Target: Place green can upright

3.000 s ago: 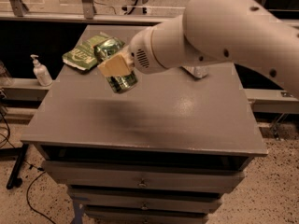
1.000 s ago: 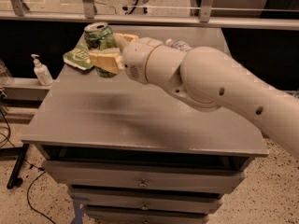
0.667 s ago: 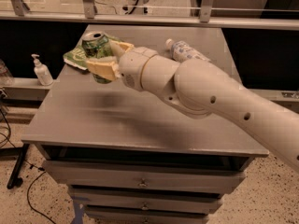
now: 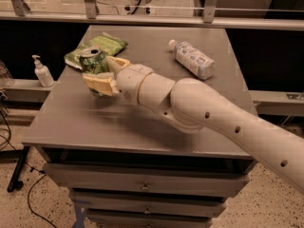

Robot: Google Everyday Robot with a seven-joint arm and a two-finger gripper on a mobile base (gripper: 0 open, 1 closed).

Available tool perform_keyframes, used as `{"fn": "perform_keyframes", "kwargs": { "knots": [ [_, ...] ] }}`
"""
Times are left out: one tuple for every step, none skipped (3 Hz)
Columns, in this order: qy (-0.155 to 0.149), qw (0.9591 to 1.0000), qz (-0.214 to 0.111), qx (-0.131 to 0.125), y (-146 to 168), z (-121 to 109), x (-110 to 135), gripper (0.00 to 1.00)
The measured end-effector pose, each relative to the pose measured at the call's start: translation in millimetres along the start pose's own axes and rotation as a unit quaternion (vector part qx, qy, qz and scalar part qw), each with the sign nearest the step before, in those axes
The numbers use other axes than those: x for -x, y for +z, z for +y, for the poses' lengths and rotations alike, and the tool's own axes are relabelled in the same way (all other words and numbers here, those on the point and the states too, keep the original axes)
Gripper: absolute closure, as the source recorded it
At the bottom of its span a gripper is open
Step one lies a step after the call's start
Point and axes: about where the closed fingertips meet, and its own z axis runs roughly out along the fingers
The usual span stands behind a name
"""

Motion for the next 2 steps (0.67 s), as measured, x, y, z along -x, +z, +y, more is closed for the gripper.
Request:
{"fn": "perform_keyframes", "kwargs": {
  "knots": [
    [0.012, 0.9998, 0.001, 0.014, -0.3, 5.8, -14.1, 0.82],
    [0.021, 0.9995, 0.01, 0.023, -5.7, 7.8, -24.8, 0.59]
  ]
}}
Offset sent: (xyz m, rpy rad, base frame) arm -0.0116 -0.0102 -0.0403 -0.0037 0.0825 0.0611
